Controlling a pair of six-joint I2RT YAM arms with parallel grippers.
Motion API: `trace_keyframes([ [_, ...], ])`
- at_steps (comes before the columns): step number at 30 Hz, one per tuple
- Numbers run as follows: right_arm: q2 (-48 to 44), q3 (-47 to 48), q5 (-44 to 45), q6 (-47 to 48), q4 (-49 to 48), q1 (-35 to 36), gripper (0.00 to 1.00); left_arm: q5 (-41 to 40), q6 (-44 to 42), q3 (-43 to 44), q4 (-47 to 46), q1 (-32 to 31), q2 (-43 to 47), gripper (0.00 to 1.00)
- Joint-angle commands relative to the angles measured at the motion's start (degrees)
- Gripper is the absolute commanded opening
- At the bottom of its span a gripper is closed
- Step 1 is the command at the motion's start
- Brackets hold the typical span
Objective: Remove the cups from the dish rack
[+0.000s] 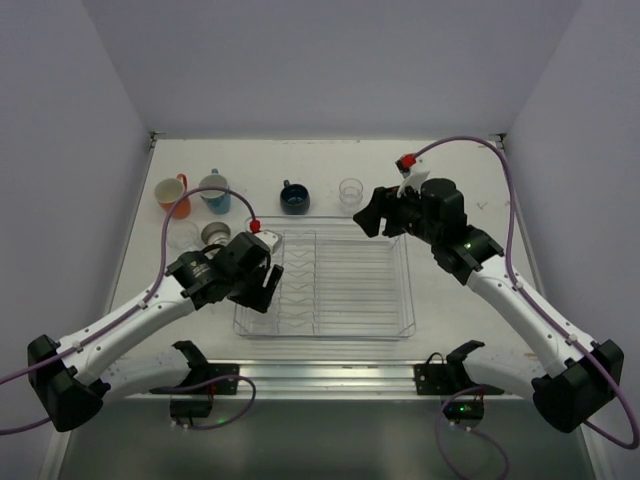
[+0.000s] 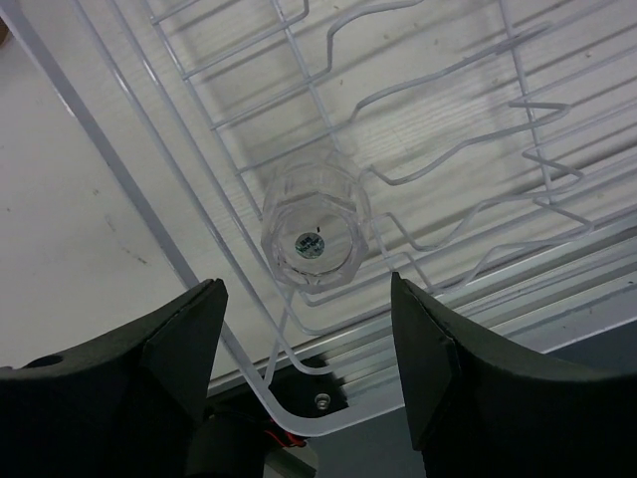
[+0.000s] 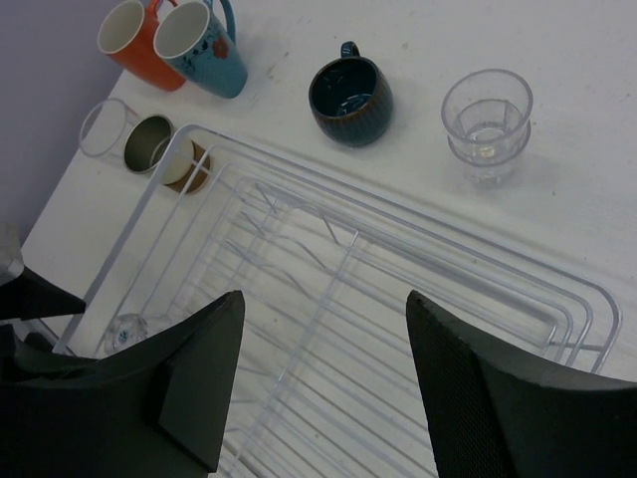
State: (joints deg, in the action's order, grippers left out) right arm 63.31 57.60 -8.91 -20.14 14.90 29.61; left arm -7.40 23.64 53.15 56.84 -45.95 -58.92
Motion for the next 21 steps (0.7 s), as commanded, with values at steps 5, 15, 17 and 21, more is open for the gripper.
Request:
trace_keyframes([
  [5, -1.7, -0.56, -2.43, -1.04, -4.61, -0.16, 0.68, -2.28, 0.45, -4.36, -3.47, -0.28, -0.85, 0.73],
  [15, -1.52, -1.35, -3.04, -1.22, -4.79, -0.16, 0.68, 0.01, -0.35, -5.24, -6.48, -0.28, -3.66, 0.72],
  [17, -1.78, -1.7, -3.48, -1.39, -4.88, -0.07, 0.68, 0.36, -0.17, -5.42, -7.18, -0.28, -4.1, 0.72],
  [21, -3.01, -2.14, -4.89, -2.18, -5.49, -0.07, 0.68, 0.45, 0.27, -5.25, -7.36, -0.28, -5.94, 0.71],
])
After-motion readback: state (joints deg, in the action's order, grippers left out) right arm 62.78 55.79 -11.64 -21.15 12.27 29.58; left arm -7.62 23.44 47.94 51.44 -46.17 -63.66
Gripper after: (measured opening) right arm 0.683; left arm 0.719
